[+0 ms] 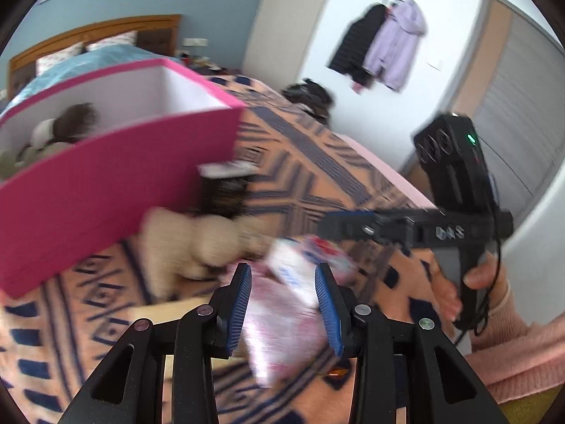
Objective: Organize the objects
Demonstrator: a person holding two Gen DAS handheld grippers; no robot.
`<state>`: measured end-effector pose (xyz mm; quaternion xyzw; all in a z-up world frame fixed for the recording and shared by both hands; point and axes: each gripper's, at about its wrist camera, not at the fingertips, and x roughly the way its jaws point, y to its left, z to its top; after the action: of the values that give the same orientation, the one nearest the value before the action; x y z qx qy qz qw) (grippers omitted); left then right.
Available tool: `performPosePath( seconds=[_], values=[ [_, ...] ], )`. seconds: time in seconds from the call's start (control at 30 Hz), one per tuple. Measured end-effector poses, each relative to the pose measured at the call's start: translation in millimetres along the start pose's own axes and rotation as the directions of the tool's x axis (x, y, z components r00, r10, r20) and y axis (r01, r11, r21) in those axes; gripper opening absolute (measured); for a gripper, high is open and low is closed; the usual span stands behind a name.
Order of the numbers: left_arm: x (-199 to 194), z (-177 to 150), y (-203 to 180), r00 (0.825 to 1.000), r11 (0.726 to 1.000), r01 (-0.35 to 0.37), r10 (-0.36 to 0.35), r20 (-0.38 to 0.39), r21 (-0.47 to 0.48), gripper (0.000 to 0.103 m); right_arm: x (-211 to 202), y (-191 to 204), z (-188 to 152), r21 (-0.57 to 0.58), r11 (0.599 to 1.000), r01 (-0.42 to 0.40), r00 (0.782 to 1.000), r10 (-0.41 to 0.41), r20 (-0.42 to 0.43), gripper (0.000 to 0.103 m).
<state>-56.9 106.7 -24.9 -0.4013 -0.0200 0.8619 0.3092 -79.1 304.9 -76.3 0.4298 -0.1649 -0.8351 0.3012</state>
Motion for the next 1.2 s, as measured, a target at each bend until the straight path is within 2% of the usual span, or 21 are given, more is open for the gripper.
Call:
performPosePath(
  seconds=[0.07,0.13,0.23,0.3,0.5,0.63,0.67,0.73,0.9,0.97,1.0,1.07,1.2],
  values=[
    [-4.5,2.2,13.8,0.999,0.999,-0.04,0.04,0.009,-0.022,0.038,7.7,1.3,3.5,0.002,1.0,-0.031,0.999,0.031,-0.012,0.052],
    [-5.1,3.3,27.0,0.996,0.995,-0.084,0.084,0.005,-0.047,0.038,16.0,1.4,6.8,0.004,1.0,-0.027,0.999,0.027,-0.024,0.052],
    [3.2,4.9,42.6,0.994,0.99,-0.109,0.109,-0.009,-0.091,0.038,33.4,-0.4,13.5,0.025,0.999,-0.043,0.998,0.044,-0.051,0.055],
    [7.2,5.4,51.1,0.992,0.986,-0.125,0.124,-0.018,-0.112,0.038,43.5,-2.8,18.4,0.036,0.999,-0.026,0.998,0.028,-0.063,0.056],
    [16.6,10.6,61.9,0.99,0.983,-0.138,0.135,-0.031,-0.122,0.041,65.8,-6.6,24.4,0.07,0.995,-0.075,0.992,0.082,-0.099,0.058],
    [21.8,13.9,67.7,0.993,0.985,-0.116,0.112,-0.044,-0.126,0.041,70.4,-2.2,25.8,0.063,0.991,-0.116,0.985,0.123,-0.12,0.059],
    [23.5,14.2,67.6,0.993,0.986,-0.115,0.11,-0.047,-0.123,0.041,72.4,1.3,25.2,0.049,0.991,-0.123,0.984,0.129,-0.126,0.056],
    [23.7,13.8,66.5,0.994,0.986,-0.104,0.099,-0.045,-0.126,0.041,76.7,8.0,23.1,0.018,0.992,-0.121,0.982,0.122,-0.142,0.045],
    [18.6,9.4,62.4,0.995,0.987,-0.093,0.089,-0.033,-0.129,0.04,73.6,16.1,23.7,-0.004,0.993,-0.116,0.986,0.114,-0.117,0.037],
    [13.4,8.2,61.5,0.998,0.988,-0.067,0.066,-0.016,-0.14,0.041,70.2,20.4,23.0,-0.019,0.994,-0.111,0.988,0.108,-0.111,0.034],
    [10.5,8.1,60.7,0.999,0.988,-0.049,0.048,-0.008,-0.145,0.041,68.1,23.0,22.7,-0.027,0.994,-0.108,0.989,0.105,-0.105,0.028],
    [6.9,8.3,55.9,1.0,0.989,-0.008,0.009,0.004,-0.147,0.04,63.7,29.7,23.6,-0.044,0.992,-0.119,0.989,0.114,-0.095,0.027],
    [2.4,10.7,43.2,0.999,0.994,-0.028,0.031,0.023,-0.108,0.041,55.4,51.2,24.9,-0.126,0.987,-0.101,0.993,0.093,-0.067,0.026]
  ],
)
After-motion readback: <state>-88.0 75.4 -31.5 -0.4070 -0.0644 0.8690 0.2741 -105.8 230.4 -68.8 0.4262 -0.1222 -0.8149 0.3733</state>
